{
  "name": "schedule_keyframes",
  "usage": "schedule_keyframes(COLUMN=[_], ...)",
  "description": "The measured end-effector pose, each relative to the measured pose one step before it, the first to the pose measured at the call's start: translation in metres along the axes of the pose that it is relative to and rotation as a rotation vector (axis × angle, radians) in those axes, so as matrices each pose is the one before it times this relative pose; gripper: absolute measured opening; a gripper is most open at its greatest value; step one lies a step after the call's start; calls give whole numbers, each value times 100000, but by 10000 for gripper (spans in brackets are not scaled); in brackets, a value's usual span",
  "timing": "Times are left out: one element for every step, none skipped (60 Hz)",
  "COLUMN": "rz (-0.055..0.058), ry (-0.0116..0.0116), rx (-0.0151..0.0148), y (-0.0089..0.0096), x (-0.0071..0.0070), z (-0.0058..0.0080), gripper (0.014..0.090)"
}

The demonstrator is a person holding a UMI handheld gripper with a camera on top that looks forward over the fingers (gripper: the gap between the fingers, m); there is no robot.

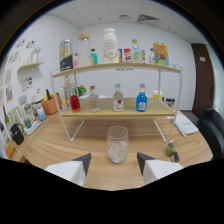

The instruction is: Make me a cup of Mojito.

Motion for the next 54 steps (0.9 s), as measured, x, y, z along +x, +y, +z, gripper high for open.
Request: schedule_keyframes(rz=[-35,-6,7,71,80,95,44,50,-14,-99,-62,-62,-30,-50,-32,-31,-26,-45,-114,18,-115,-193,-274,-276,-245,-149,-104,-116,17,45,43,-6,-27,-41,-49,-153,-153,-129,-80,-2,112,220,270,268,199,158,147,93,-7,-48,-16,-19,64,74], ry=[62,-4,-137,-230,-182,-117,-32,-107,-210,-363,-216,-88,3,-35,-30,-24,-13,14,179,93,176,193,215,186,124,11,95,165,206,82,42,31,98,156,195,228,411,327,176,58,-18,-37,-85,-86,97,35,-52,268,143,71,-11,-52,7,21], rx=[455,577,717,877,1010,992,626,937,887,510,756,645,605,537,462,312,209,196,84,-76,-182,-234,-169,19,47,33,-278,-399,-364,-304,-225,-215,-239,-242,-260,-311,-250,-312,-372,-504,-600,-584,-572,-542,-527,-505,-644,-109,-410,-416,-408,-392,-273,-135], y=[-371,-440,-494,-569,-622,-638,-679,-588,-623,-719,-603,-597,-584,-532,-501,-482,-429,-393,-400,-342,-292,-246,-232,-257,-215,-124,-127,-94,-59,-87,-75,-60,-55,-44,-34,-6,31,28,62,75,96,107,104,107,89,116,122,139,121,105,111,107,100,49], x=[-69,-78,-76,-88,-66,-17,49,-19,-36,-47,-2,32,51,68,55,50,57,102,81,96,111,95,105,113,85,71,57,69,9,47,21,28,37,56,64,90,69,92,60,22,22,10,-9,1,9,28,90,-47,34,39,4,-8,2,0], z=[90,119,139,139,186,201,195,300,329,409,373,410,404,442,455,485,495,463,609,510,546,551,549,586,575,540,566,519,464,483,469,439,452,456,420,417,467,415,374,367,360,302,286,269,184,263,223,231,170,154,128,106,101,89], gripper=[859,860,858,859,858,861,861,861,862,862,864,862,862,864,863,862,861,862,861,861,860,858,856,857,854,851,849,850,850,849,850,848,843,841,834,824,816,803,789,774,762,748,735,722,704,682,659,635,613,588,567,545,525,506])
